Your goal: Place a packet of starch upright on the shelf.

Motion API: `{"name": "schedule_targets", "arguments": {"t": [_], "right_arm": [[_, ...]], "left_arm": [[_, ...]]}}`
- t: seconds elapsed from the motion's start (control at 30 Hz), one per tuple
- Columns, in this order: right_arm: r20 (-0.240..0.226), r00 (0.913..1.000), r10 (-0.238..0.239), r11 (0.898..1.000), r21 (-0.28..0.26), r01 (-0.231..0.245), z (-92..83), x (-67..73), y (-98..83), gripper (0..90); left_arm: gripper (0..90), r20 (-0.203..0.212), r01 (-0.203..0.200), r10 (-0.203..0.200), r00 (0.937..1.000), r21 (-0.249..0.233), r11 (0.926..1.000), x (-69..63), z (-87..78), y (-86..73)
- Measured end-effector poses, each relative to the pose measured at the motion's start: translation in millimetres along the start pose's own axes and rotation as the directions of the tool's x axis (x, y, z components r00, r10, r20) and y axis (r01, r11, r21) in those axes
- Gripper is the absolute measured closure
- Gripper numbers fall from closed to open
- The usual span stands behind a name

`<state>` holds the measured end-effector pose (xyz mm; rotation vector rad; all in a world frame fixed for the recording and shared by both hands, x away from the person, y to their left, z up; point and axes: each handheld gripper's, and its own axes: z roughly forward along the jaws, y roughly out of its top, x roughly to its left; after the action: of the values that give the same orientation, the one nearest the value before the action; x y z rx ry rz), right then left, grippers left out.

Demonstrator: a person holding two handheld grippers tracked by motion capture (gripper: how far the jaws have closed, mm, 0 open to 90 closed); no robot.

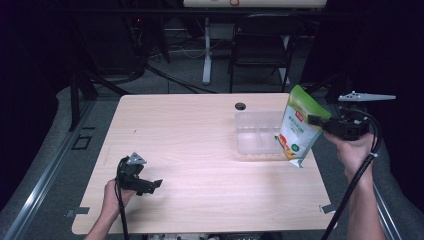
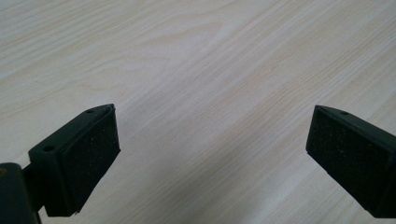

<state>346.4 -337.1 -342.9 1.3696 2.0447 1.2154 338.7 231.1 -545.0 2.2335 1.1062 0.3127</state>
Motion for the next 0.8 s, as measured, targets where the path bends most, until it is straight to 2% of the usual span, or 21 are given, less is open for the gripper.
{"name": "schedule_targets", "arguments": {"t": [0.27,0.33,0.57,0.8], "right_arm": [[0.054,0.9981,0.029,1.000,-0.003,-0.029,13.3,-9.0,10.7,90.0],[0.082,0.9961,0.033,0.999,-0.002,-0.033,20.7,-13.3,13.8,90.0],[0.103,0.9918,0.076,0.997,-0.012,-0.075,41.8,-24.8,15.9,90.0],[0.123,0.9874,0.099,0.995,-0.016,-0.098,64.7,-28.3,19.0,90.0]], "left_arm": [[2.8,0.001,-0.002,0.002,1.0000,0.004,1.0000,-0.3,0.3,0.5],[2.8,0.001,-0.002,0.002,1.0000,0.004,1.0000,-0.2,0.3,0.6],[2.7,0.003,-0.005,0.005,1.0000,0.004,1.0000,-0.2,0.3,0.7],[2.7,0.006,-0.008,0.008,0.9999,0.005,1.0000,-1.4,0.5,0.9]]}}
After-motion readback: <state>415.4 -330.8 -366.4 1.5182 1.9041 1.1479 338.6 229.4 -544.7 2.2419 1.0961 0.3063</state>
